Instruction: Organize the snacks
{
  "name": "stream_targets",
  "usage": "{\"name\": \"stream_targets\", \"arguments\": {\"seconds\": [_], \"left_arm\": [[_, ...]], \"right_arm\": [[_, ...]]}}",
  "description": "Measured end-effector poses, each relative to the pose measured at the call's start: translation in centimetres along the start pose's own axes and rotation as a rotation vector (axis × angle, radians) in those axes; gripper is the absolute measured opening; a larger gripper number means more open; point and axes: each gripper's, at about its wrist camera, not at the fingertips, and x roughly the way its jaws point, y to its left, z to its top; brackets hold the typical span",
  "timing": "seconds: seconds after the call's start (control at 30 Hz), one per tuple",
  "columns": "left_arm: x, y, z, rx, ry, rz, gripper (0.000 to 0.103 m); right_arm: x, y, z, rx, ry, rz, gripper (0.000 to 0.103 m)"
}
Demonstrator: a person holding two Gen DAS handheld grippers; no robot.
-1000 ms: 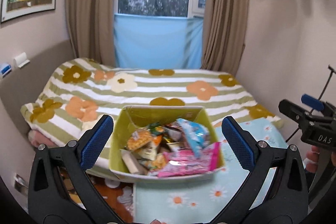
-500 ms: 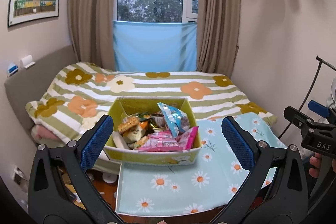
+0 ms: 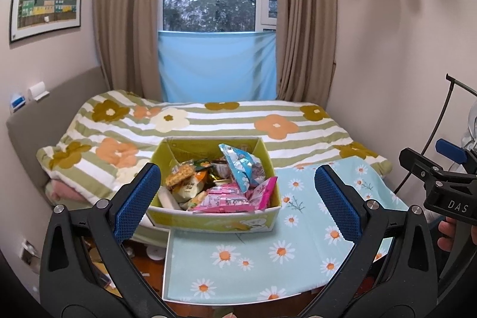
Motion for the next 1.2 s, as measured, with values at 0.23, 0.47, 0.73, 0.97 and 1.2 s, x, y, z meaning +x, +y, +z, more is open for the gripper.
{"name": "stream_targets", "arguments": {"seconds": [0.23,0.47,0.73,0.97,1.2], "left_arm": [[0.5,-0.1,0.2,0.006,0.009,0.003,0.102],[1.1,-0.3,0.3,0.012,0.02,0.005,0.102],[1.5,-0.5,0.1,0.02,0.029,0.016,0.102],[1.4,-0.5,0.0,0.028,0.028,0.017,0.102],[1.3,-0.5,-0.1,0.024,0.027,0.016,0.102]], "right_arm": [[0.1,-0.2,0.0,0.003,0.003,0.0,0.102],[0.7,-0.5,-0.1,0.007,0.014,-0.005,0.102],[0.8,-0.5,0.0,0.01,0.025,-0.014,0.102],[0.7,-0.6,-0.1,0.013,0.035,-0.022,0.102],[0.9,-0.5,-0.1,0.013,0.041,-0.025,0.102]]}}
